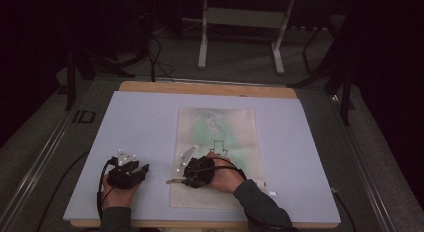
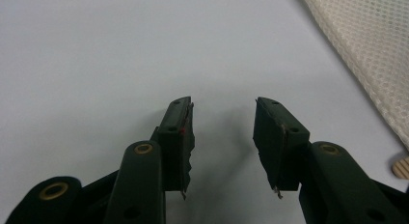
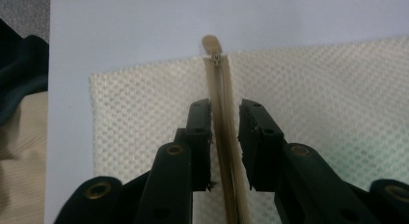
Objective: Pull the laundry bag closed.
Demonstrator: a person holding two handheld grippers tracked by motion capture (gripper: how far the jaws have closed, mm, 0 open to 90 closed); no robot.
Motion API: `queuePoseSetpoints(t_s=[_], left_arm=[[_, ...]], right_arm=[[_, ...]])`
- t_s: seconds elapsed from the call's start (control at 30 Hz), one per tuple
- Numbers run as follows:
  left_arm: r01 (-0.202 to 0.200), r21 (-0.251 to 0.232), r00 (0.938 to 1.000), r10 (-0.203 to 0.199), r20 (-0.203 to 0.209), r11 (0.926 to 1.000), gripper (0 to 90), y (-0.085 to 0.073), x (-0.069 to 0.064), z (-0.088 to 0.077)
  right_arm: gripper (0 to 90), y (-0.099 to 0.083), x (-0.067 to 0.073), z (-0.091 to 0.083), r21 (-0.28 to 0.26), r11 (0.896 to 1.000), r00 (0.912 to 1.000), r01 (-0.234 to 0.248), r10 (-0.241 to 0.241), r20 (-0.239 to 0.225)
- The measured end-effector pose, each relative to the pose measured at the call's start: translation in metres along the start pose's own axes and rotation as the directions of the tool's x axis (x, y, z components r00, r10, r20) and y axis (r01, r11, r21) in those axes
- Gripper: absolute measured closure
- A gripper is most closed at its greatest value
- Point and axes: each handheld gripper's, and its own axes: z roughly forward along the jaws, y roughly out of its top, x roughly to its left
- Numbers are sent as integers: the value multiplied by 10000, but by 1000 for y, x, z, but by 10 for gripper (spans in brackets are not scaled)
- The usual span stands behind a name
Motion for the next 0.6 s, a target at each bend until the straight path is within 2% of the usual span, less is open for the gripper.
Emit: queuePoseSetpoints(t_s=[0.4,0.6], left_arm=[[7,24,10000,-7,25,10000,574,0,0,0],[11,14,10000,-11,36,10000,574,0,0,0]], right_arm=[[756,19,1,13,-150,9998,9997,165,-168,-168],[754,27,2,20,-123,9999,9997,92,-95,-244]])
